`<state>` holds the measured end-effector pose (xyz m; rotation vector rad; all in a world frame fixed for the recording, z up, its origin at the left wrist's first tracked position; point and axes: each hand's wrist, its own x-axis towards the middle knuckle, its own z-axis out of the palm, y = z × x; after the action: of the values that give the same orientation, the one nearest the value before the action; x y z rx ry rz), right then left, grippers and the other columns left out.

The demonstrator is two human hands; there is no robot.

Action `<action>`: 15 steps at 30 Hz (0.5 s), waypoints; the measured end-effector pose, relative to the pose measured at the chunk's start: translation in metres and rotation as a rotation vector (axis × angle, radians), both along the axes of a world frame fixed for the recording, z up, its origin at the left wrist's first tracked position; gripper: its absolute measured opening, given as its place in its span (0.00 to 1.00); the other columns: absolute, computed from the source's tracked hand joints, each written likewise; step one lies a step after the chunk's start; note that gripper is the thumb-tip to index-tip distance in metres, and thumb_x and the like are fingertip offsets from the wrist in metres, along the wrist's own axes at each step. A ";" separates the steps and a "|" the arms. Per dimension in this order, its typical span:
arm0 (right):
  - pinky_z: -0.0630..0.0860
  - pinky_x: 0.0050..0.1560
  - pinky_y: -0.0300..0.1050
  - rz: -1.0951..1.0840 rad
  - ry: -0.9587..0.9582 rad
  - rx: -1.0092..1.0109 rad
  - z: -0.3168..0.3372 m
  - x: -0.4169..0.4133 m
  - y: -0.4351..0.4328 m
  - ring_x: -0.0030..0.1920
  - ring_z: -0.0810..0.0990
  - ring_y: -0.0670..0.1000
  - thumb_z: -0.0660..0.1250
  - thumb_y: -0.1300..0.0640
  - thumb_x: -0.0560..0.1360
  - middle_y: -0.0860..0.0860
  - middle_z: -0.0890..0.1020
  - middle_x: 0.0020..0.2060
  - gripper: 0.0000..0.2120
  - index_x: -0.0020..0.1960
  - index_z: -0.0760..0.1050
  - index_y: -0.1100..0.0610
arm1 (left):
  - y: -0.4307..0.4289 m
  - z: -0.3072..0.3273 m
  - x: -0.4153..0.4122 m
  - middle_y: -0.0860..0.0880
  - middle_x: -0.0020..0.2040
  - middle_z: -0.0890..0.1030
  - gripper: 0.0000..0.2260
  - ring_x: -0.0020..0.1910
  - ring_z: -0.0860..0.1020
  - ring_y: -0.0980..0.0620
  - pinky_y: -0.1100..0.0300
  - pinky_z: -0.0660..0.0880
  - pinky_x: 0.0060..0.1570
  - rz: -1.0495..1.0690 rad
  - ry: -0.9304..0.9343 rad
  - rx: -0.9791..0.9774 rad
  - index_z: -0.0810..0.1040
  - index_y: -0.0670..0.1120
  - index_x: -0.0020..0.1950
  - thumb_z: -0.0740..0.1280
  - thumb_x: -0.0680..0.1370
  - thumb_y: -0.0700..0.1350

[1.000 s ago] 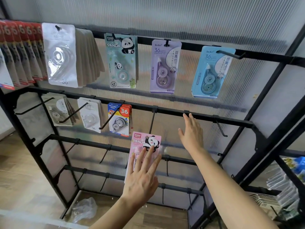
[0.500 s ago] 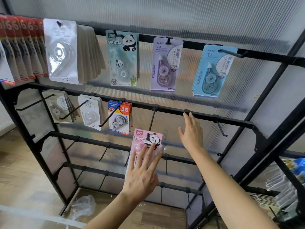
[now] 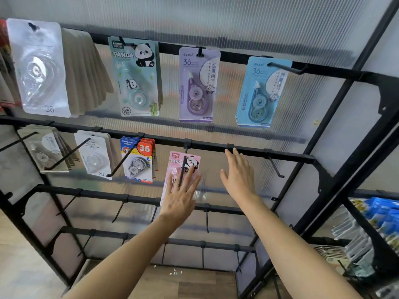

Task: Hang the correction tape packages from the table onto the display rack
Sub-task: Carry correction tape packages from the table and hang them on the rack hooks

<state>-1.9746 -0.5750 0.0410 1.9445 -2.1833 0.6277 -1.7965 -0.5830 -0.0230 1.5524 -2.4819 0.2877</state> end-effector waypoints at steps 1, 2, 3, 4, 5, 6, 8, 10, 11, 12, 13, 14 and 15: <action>0.58 0.71 0.51 0.001 0.008 -0.008 0.000 0.000 -0.001 0.75 0.56 0.56 0.59 0.53 0.80 0.55 0.55 0.77 0.28 0.77 0.53 0.54 | -0.011 0.000 -0.002 0.47 0.67 0.18 0.38 0.72 0.28 0.42 0.44 0.16 0.56 0.002 -0.016 -0.015 0.17 0.51 0.65 0.52 0.81 0.54; 0.58 0.71 0.51 0.001 0.012 -0.019 -0.001 -0.001 -0.002 0.75 0.56 0.56 0.58 0.53 0.80 0.55 0.55 0.76 0.28 0.77 0.53 0.54 | -0.022 -0.001 -0.003 0.46 0.68 0.20 0.39 0.73 0.30 0.41 0.43 0.17 0.56 0.005 -0.042 -0.029 0.18 0.50 0.67 0.53 0.81 0.55; 0.58 0.72 0.50 -0.002 0.009 -0.029 -0.001 -0.001 -0.003 0.75 0.57 0.55 0.58 0.53 0.80 0.55 0.56 0.76 0.28 0.77 0.54 0.54 | -0.031 0.000 -0.004 0.45 0.70 0.21 0.39 0.73 0.30 0.41 0.42 0.18 0.57 0.000 -0.067 -0.033 0.21 0.50 0.69 0.54 0.81 0.56; 0.58 0.71 0.50 -0.006 0.001 -0.037 -0.002 -0.001 -0.003 0.75 0.58 0.55 0.58 0.53 0.80 0.55 0.57 0.76 0.28 0.77 0.54 0.54 | -0.038 0.000 -0.004 0.44 0.71 0.23 0.38 0.73 0.31 0.40 0.42 0.20 0.59 -0.009 -0.079 -0.022 0.24 0.50 0.71 0.55 0.81 0.57; 0.58 0.71 0.50 -0.008 -0.004 -0.048 -0.003 -0.001 -0.003 0.74 0.59 0.55 0.59 0.53 0.80 0.56 0.57 0.76 0.28 0.77 0.54 0.55 | -0.044 0.000 -0.005 0.44 0.71 0.24 0.38 0.73 0.31 0.40 0.42 0.22 0.60 -0.015 -0.078 -0.011 0.26 0.49 0.72 0.56 0.81 0.57; 0.59 0.71 0.50 -0.006 -0.005 -0.059 -0.005 0.000 -0.003 0.74 0.59 0.55 0.59 0.53 0.80 0.56 0.58 0.76 0.28 0.77 0.54 0.55 | -0.050 0.000 -0.006 0.44 0.71 0.24 0.39 0.72 0.31 0.40 0.43 0.23 0.60 -0.013 -0.081 -0.002 0.27 0.49 0.73 0.56 0.81 0.56; 0.59 0.71 0.50 -0.001 -0.006 -0.070 -0.005 0.000 -0.003 0.74 0.60 0.55 0.60 0.53 0.80 0.56 0.58 0.76 0.28 0.77 0.55 0.55 | -0.058 -0.001 -0.009 0.45 0.68 0.20 0.40 0.70 0.27 0.41 0.44 0.22 0.58 0.015 -0.111 0.019 0.24 0.50 0.70 0.56 0.81 0.57; 0.60 0.71 0.51 -0.004 -0.008 -0.066 -0.006 0.000 -0.004 0.74 0.60 0.56 0.60 0.53 0.80 0.56 0.58 0.76 0.28 0.77 0.54 0.55 | -0.063 -0.002 -0.013 0.46 0.66 0.17 0.40 0.68 0.24 0.42 0.44 0.21 0.57 0.048 -0.123 0.030 0.22 0.51 0.69 0.56 0.81 0.57; 0.60 0.71 0.51 -0.006 -0.005 -0.062 -0.006 0.000 -0.004 0.74 0.60 0.56 0.60 0.53 0.80 0.56 0.58 0.76 0.28 0.77 0.54 0.55 | -0.064 -0.003 -0.013 0.46 0.66 0.17 0.40 0.68 0.24 0.42 0.44 0.21 0.57 0.057 -0.124 0.034 0.22 0.51 0.69 0.56 0.81 0.56; 0.59 0.71 0.51 -0.009 0.000 -0.057 -0.006 0.000 -0.004 0.74 0.59 0.56 0.59 0.53 0.80 0.56 0.57 0.76 0.28 0.77 0.54 0.55 | -0.064 -0.003 -0.013 0.46 0.66 0.17 0.40 0.68 0.24 0.42 0.44 0.21 0.58 0.054 -0.125 0.035 0.22 0.51 0.69 0.56 0.81 0.56; 0.59 0.71 0.51 -0.012 0.006 -0.054 -0.006 0.000 -0.004 0.74 0.59 0.56 0.59 0.53 0.80 0.56 0.58 0.76 0.28 0.77 0.54 0.55 | -0.063 -0.003 -0.012 0.46 0.67 0.18 0.40 0.69 0.25 0.42 0.44 0.22 0.59 0.040 -0.126 0.035 0.22 0.51 0.70 0.56 0.81 0.56; 0.60 0.71 0.51 -0.016 0.009 -0.051 -0.006 -0.001 -0.004 0.74 0.59 0.56 0.59 0.53 0.80 0.57 0.58 0.76 0.28 0.77 0.54 0.55 | -0.060 -0.002 -0.011 0.45 0.69 0.20 0.40 0.70 0.27 0.42 0.44 0.23 0.60 0.021 -0.127 0.032 0.23 0.51 0.71 0.57 0.81 0.56; 0.60 0.71 0.51 -0.018 0.010 -0.048 -0.006 0.000 -0.004 0.74 0.59 0.56 0.60 0.53 0.80 0.57 0.58 0.76 0.29 0.77 0.54 0.55 | -0.055 0.000 -0.010 0.44 0.72 0.25 0.41 0.73 0.31 0.41 0.43 0.26 0.63 0.004 -0.127 0.019 0.27 0.50 0.73 0.59 0.80 0.56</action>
<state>-1.9751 -0.5789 0.0350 1.8986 -2.1567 0.6605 -1.8065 -0.6384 -0.0233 1.5941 -2.5842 0.3758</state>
